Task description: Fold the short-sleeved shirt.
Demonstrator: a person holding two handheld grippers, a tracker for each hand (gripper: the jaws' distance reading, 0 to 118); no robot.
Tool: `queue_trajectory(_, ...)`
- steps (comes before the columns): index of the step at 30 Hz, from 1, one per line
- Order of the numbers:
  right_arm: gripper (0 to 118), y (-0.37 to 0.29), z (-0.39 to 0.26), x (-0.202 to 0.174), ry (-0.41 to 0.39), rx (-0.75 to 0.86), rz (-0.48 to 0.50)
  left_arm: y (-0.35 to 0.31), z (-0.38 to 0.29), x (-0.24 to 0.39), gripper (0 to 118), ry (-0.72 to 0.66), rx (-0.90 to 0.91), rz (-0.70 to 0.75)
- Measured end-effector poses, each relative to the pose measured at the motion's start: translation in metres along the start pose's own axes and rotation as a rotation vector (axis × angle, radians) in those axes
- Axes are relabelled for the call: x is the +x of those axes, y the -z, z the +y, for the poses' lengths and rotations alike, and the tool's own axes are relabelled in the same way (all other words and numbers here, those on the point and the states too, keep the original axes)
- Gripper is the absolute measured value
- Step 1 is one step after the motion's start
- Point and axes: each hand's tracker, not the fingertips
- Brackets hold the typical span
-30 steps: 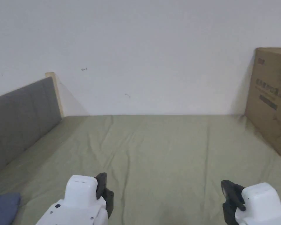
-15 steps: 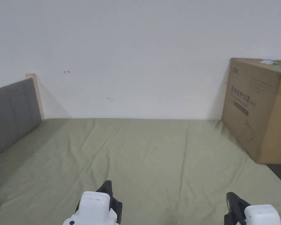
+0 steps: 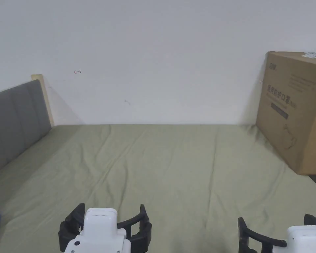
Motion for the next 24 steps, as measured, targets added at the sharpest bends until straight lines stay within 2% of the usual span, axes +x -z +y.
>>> queue_trajectory(5, 118, 0.009, -0.011, -0.001, -0.001, -0.055, -0.015, 0.000, -0.003, 0.003, 116, 0.015, -0.003, 0.011)
queue_trajectory(11, 118, 0.013, -0.013, 0.003, 0.043, -0.084, 0.038, -0.004, -0.006, 0.010, 116, 0.052, -0.003, -0.013)
queue_trajectory(17, 118, 0.013, -0.009, -0.001, 0.053, -0.091, 0.019, -0.008, -0.005, 0.004, 118, 0.034, 0.019, -0.032)
queue_trajectory(24, 118, 0.013, -0.002, -0.014, -0.002, -0.099, 0.056, -0.003, -0.004, -0.004, 118, -0.014, -0.010, -0.021)
